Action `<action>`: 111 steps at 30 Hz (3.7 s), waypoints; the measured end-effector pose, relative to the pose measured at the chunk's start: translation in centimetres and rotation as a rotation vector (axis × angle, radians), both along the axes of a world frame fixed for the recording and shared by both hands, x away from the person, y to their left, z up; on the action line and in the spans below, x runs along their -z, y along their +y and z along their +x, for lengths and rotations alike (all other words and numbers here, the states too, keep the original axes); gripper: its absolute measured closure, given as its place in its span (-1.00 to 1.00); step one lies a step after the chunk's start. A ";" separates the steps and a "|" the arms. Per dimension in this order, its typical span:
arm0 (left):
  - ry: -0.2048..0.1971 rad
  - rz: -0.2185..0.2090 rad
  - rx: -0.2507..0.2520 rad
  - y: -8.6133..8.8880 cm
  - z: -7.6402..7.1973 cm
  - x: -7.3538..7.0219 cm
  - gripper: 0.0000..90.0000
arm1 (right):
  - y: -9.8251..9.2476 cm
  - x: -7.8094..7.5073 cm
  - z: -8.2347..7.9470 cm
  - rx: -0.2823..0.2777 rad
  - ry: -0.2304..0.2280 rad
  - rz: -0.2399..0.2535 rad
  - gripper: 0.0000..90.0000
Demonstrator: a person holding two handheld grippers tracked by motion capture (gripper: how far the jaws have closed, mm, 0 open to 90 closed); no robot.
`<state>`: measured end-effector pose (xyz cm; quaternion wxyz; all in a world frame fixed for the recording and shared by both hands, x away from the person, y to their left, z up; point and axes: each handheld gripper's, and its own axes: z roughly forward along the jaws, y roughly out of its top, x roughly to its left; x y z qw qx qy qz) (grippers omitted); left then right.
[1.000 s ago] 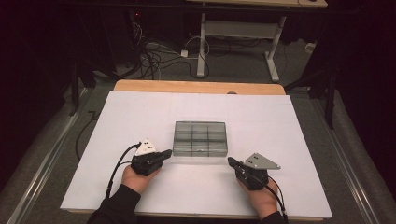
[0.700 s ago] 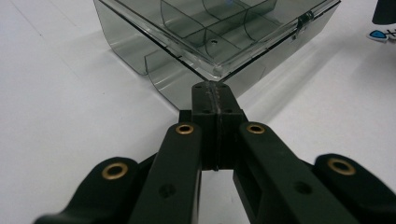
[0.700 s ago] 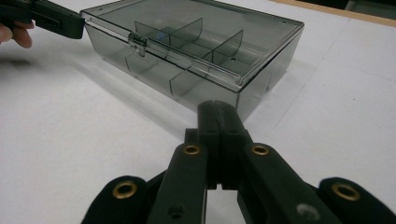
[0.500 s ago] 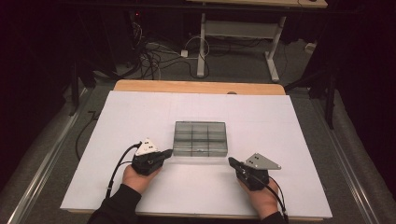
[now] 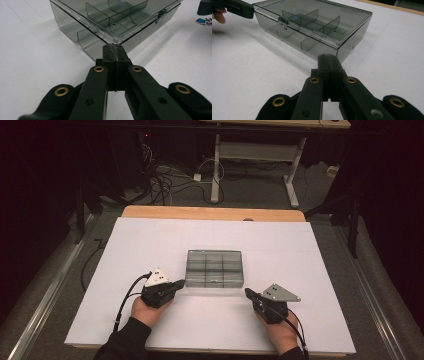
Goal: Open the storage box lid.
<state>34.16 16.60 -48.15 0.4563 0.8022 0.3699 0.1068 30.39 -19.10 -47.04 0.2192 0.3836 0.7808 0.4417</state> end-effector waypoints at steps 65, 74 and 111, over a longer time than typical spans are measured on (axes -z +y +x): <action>-0.005 0.005 -0.017 -0.2 -0.1 0.0 0.95 | 0.8 0.1 2.6 0.020 -0.003 -0.080 1.00; -0.009 0.001 -0.016 -0.2 -0.2 -0.1 0.95 | 0.8 0.1 2.6 0.017 -0.006 -0.076 1.00; -0.031 -0.063 -0.019 -0.1 0.8 -1.4 0.95 | 1.2 -1.2 2.9 0.013 -0.033 -0.019 1.00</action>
